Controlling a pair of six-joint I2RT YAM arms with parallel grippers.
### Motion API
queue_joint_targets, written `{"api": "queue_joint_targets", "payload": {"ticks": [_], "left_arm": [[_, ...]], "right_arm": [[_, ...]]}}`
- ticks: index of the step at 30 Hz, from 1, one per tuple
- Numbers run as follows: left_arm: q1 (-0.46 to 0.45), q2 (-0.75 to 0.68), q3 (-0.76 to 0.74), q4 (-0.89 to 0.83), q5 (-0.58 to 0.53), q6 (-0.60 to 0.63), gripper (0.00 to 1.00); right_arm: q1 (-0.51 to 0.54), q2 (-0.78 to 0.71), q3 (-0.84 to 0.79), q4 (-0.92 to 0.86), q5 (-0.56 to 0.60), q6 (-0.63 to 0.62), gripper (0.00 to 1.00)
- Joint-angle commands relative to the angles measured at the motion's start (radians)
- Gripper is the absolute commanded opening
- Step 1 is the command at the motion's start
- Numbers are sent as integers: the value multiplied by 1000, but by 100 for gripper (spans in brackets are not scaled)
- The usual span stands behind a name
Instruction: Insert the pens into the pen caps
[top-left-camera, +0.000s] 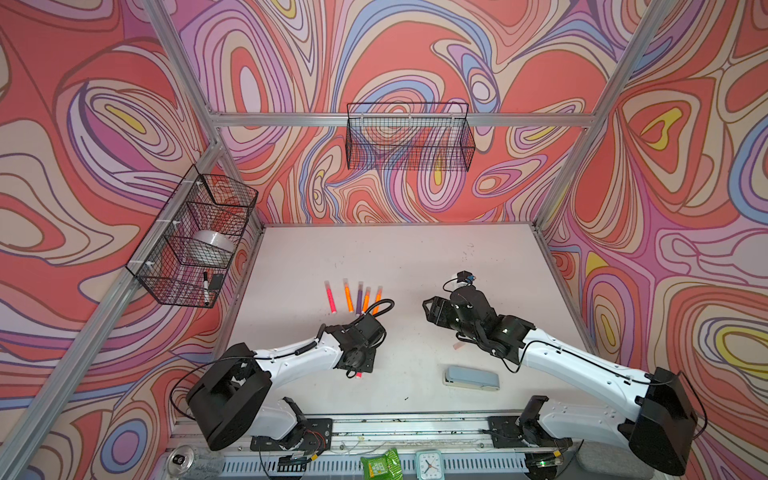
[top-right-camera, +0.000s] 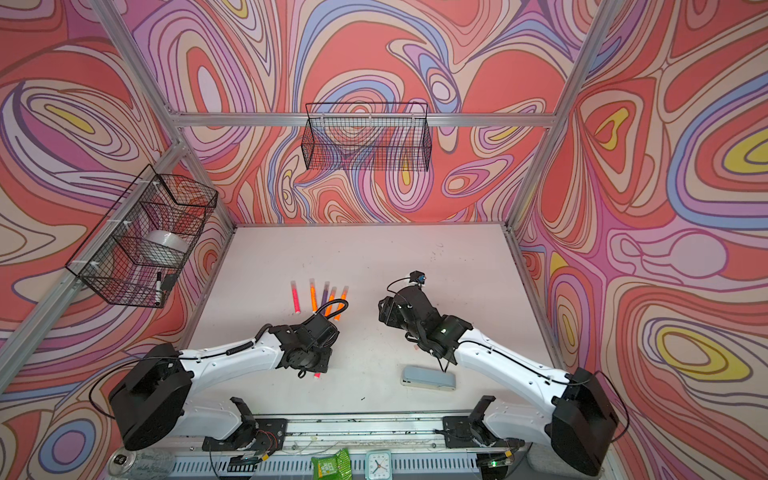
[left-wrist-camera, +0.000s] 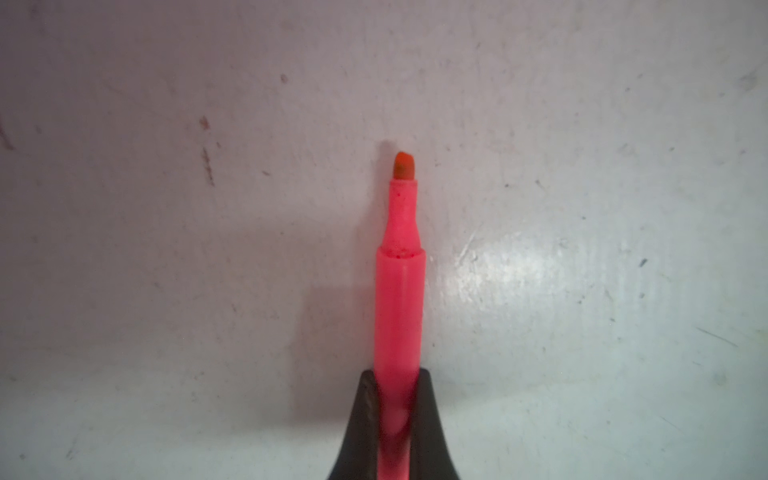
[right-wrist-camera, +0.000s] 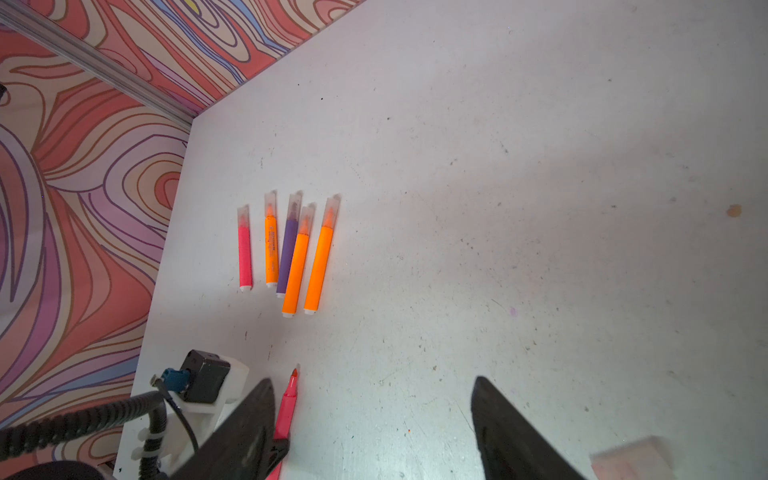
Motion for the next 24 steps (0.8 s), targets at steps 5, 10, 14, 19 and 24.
{"api": "queue_joint_targets", "payload": {"ticks": [5, 10, 14, 19, 24], "left_arm": [[-4, -58, 152, 10, -58, 79, 0], [-4, -123, 215, 98, 9, 163, 0], [-4, -152, 236, 167, 94, 211, 0], [-5, -147, 248, 186, 133, 224, 0], [-7, -170, 224, 221, 162, 220, 0]], "right_arm": [[-2, -53, -31, 115, -95, -17, 76], [40, -62, -74, 245, -145, -1, 76], [66, -42, -85, 329, -181, 11, 76], [95, -12, -85, 416, -209, 15, 71], [96, 32, -87, 448, -210, 45, 59]]}}
